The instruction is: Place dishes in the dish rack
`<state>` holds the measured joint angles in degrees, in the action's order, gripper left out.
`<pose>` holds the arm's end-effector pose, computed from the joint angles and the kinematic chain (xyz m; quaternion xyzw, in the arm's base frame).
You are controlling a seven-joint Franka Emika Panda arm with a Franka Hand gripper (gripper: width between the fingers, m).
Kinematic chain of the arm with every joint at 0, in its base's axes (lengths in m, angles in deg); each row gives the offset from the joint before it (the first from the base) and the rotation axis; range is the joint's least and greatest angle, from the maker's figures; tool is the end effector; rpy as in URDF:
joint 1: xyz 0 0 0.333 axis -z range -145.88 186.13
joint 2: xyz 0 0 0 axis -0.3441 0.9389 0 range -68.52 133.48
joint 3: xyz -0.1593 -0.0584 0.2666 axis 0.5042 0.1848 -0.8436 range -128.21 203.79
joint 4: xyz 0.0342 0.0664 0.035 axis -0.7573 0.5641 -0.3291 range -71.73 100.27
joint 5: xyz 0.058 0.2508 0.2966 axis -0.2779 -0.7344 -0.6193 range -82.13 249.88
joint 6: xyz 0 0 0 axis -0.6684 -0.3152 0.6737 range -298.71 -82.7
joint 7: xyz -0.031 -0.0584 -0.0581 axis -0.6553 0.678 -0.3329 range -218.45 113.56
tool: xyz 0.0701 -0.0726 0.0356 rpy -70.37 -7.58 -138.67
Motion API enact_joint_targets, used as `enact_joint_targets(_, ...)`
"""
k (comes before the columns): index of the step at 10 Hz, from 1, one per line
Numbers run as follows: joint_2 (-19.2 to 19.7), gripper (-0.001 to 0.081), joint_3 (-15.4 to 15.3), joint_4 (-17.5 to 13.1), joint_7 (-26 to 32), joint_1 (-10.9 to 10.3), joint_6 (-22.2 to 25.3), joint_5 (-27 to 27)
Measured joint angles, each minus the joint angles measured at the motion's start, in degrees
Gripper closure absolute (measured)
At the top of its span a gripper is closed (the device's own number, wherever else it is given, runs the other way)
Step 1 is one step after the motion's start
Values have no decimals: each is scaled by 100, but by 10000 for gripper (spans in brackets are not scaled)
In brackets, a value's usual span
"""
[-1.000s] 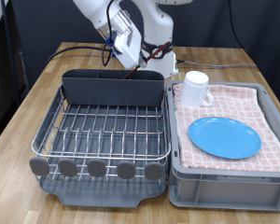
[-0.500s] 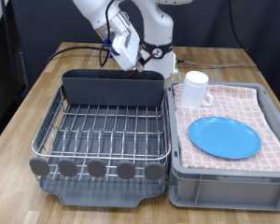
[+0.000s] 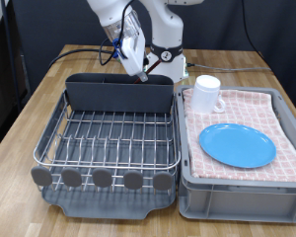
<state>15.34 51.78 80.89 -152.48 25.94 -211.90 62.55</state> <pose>0.3486 -0.1074 0.2980 -0.3838 0.9020 0.1888 0.0595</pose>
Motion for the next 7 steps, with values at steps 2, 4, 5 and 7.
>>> enact_joint_targets(2,-251,9,-355,-46,-749,34,-100,547)
enact_joint_targets(4,-559,5,-816,-127,-1645,135,-49,1274)
enact_joint_targets(5,-699,5,-1047,-199,-2057,167,61,1611)
enact_joint_targets(7,-919,4,-1384,-406,-2356,134,274,1835)
